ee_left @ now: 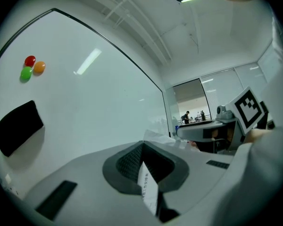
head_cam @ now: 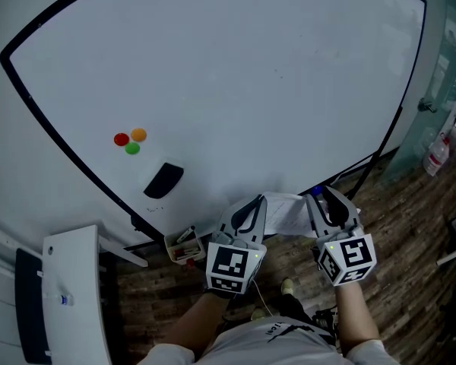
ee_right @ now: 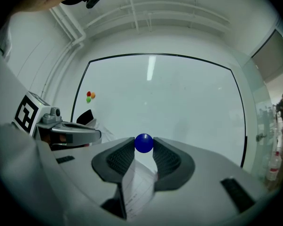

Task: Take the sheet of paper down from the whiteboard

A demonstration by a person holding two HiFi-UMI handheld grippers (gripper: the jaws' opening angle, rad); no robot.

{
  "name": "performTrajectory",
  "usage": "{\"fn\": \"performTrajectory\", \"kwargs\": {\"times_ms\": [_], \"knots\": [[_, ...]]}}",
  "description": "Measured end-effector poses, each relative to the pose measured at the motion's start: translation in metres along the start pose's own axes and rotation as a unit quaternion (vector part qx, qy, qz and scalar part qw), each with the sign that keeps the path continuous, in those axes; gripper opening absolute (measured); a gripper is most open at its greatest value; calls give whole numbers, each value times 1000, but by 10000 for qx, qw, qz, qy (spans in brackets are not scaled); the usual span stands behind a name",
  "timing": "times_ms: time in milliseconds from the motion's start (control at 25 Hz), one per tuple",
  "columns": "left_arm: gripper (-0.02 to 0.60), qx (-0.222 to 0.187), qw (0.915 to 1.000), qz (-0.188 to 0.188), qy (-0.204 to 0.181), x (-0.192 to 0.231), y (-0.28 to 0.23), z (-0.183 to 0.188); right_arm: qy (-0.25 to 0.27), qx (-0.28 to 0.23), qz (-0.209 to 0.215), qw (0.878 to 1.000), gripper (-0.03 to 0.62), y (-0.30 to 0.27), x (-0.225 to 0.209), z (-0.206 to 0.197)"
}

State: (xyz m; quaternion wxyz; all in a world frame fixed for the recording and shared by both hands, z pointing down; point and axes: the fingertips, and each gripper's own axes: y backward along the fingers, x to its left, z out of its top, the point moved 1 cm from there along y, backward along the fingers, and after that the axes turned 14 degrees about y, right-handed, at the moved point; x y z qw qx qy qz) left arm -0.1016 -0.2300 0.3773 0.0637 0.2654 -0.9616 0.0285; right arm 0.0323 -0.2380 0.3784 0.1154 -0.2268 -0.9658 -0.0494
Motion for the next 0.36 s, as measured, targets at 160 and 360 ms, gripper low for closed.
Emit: {"fn": "performTrajectory", "kwargs": {"times_ms": [160,360], "knots": [[14,-2,10000,-8,17,-2,2,0,54,6,-7,10000,129,3,1,4],[13,11,10000,-29,60,-6,5,0,98,25,-8,9999,129,7,1,8]]}}
